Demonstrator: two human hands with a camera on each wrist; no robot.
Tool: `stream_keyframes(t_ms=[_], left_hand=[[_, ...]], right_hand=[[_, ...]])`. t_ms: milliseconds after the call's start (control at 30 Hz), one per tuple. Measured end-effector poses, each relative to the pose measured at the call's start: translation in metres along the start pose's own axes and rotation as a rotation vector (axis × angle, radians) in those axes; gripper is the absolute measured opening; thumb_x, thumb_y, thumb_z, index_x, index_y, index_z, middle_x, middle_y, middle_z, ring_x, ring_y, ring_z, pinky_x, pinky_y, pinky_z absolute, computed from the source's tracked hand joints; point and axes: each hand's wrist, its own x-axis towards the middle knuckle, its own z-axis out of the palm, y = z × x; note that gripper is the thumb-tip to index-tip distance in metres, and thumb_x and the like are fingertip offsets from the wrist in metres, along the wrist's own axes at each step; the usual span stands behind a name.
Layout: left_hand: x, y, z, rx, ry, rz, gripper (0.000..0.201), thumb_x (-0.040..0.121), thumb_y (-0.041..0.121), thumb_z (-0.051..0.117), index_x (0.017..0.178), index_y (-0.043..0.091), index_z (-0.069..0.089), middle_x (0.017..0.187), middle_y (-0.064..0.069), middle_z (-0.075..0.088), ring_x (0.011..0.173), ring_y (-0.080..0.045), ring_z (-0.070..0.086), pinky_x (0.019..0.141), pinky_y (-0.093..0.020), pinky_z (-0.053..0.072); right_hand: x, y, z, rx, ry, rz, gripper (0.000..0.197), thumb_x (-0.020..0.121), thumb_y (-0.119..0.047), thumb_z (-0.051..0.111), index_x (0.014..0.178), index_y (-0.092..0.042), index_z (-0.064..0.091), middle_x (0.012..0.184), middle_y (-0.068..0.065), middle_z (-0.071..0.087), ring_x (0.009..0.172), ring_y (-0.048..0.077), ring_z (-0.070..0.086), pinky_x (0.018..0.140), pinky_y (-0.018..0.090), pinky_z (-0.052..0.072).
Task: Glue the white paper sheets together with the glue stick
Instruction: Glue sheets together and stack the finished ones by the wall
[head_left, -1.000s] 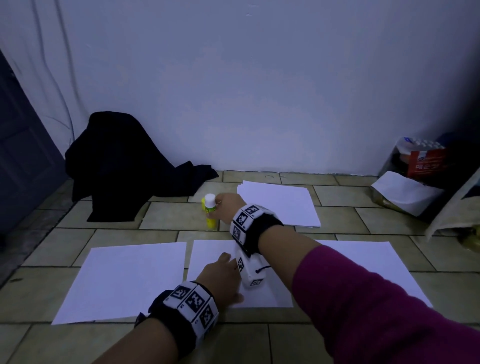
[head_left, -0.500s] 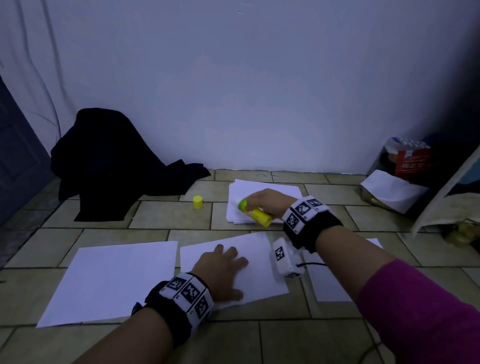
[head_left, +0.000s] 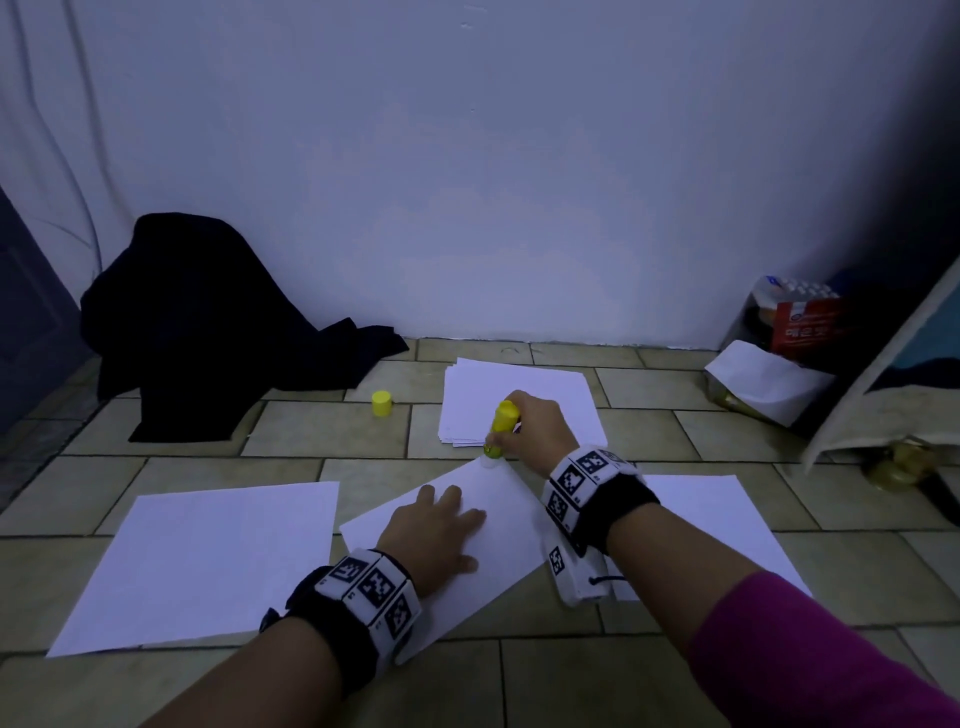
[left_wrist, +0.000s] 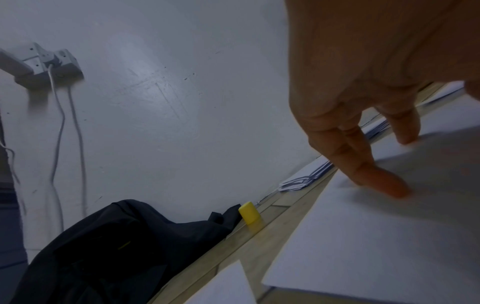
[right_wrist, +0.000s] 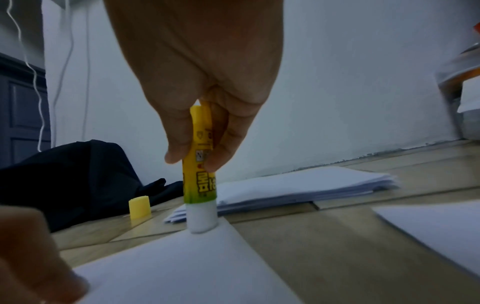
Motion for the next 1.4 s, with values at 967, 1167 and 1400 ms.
stream_keyframes(t_ms=[967,1167,1400], left_hand=[[-0.003,-0.009,-0.008,0.002,0.039,0.058,0.071,0.085,0.054,0.061,0.137,0.012,0.038,0.150,-0.003,0.018,0.132,-0.022,0.031,0.096,-0.038,0.045],[-0.001,-0.012,-0.006,0.009,0.030,-0.021,0.053,0.092,0.045,0.053,0.134,0.014,0.043,0.137,-0.006,0.037,0.125,-0.023,0.039,0.094,-0.038,0.044],[0.001,-0.012,-0.001,-0.057,0.020,-0.062,0.057,0.090,0.046,0.057,0.129,0.008,0.043,0.134,-0.007,0.037,0.123,-0.023,0.039,0.094,-0.039,0.045]], right_hand=[[-0.038,0.021,-0.059,-0.042,0.049,-0.061,0.031,0.074,-0.024,0.080,0.091,-0.004,0.063,0.093,0.009,0.066,0.082,0.018,0.059,0.069,0.027,0.048],[-0.023,0.004,-0.033,-0.063,0.002,-0.004,0.031,0.082,-0.018,0.070,0.105,0.001,0.059,0.106,0.016,0.063,0.099,0.028,0.058,0.080,0.033,0.049],[-0.012,-0.027,-0.004,-0.042,-0.044,-0.051,0.033,0.086,-0.012,0.062,0.116,0.000,0.055,0.117,0.018,0.060,0.110,0.031,0.055,0.087,0.036,0.048]])
